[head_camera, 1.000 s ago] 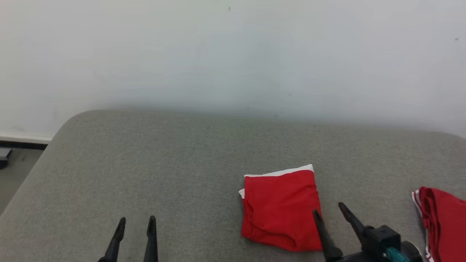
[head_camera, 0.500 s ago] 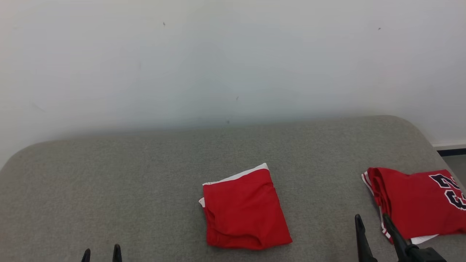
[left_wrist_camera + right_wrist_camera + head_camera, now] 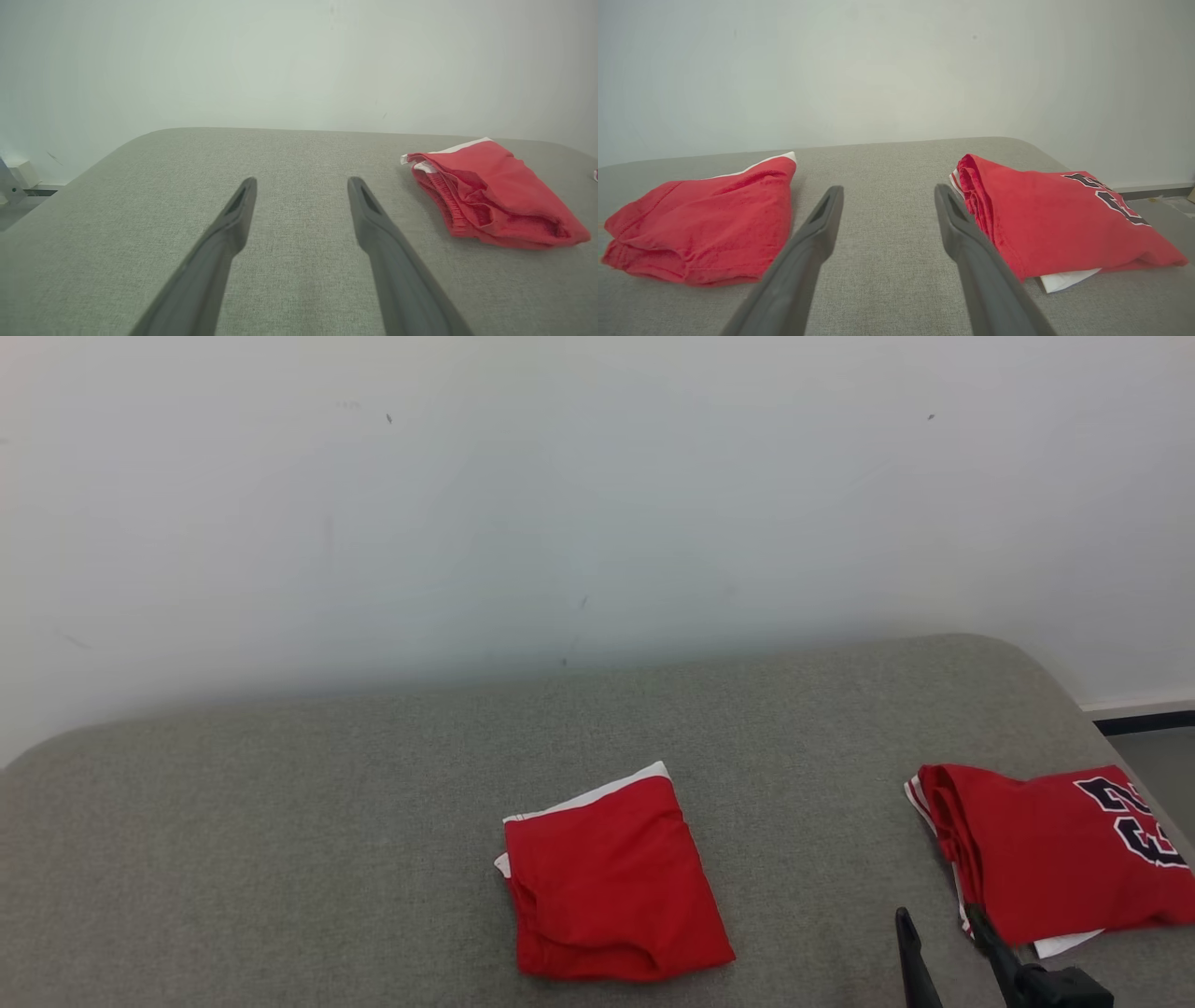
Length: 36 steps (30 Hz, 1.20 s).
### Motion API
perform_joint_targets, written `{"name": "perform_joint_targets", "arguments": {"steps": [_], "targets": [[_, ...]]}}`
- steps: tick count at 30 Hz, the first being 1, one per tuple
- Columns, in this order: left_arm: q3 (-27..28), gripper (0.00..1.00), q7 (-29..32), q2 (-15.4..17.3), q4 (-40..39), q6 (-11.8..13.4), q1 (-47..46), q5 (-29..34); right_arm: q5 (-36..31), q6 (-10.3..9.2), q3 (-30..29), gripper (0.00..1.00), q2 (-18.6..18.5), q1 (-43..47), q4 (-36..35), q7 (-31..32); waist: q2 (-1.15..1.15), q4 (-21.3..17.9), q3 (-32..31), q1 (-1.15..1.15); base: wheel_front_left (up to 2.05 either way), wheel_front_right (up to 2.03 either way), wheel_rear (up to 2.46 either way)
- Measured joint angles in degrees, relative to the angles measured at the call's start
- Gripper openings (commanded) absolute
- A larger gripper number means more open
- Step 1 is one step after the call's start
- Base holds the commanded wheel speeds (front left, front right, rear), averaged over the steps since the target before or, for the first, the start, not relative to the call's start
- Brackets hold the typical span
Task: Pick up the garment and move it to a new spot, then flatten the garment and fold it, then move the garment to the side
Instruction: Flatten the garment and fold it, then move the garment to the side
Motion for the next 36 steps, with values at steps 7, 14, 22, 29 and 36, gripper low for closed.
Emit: {"name": "perform_joint_targets", "arguments": {"steps": [7, 14, 22, 29, 36], "targets": [[0.40, 1.00, 0.00, -0.10, 0.09, -0.59, 0.22, 0.33, -0.08, 0.00, 0.66, 1.00, 0.44, -0.29, -1.20, 0.55, 0.01, 1.14, 0.24, 0.00, 0.00, 0.00, 0.00], [0.63, 1.00, 0.00, -0.69, 0.02, -0.67, 0.22, 0.81, -0.87, 0.00, 0.16, 1.00, 0.70, -0.19, -2.21, 1.15, 0.01, 1.35, 0.40, 0.00, 0.00, 0.00, 0.00], [0.79, 1.00, 0.00, -1.24, -0.14, -0.68, 0.18, 1.41, -1.31, 0.00, 0.01, 1.00, 0.93, -0.12, -2.53, 1.97, 0.01, 1.78, 0.49, 0.00, 0.00, 0.00, 0.00], [0.89, 1.00, 0.00, -1.34, -0.81, -0.58, -0.02, 2.14, -0.69, 0.00, 2.10, 1.00, 0.02, -1.98, -1.87, 11.49, 0.01, 3.50, 0.50, 0.00, 0.00, 0.00, 0.00], [0.46, 1.00, 0.00, -1.38, -1.12, -0.51, -0.14, 3.16, 5.80, 0.00, 5.22, 1.00, -1.80, -12.12, 1.58, 42.61, 0.01, 5.98, 1.02, 0.00, 0.00, 0.00, 0.00]]}}
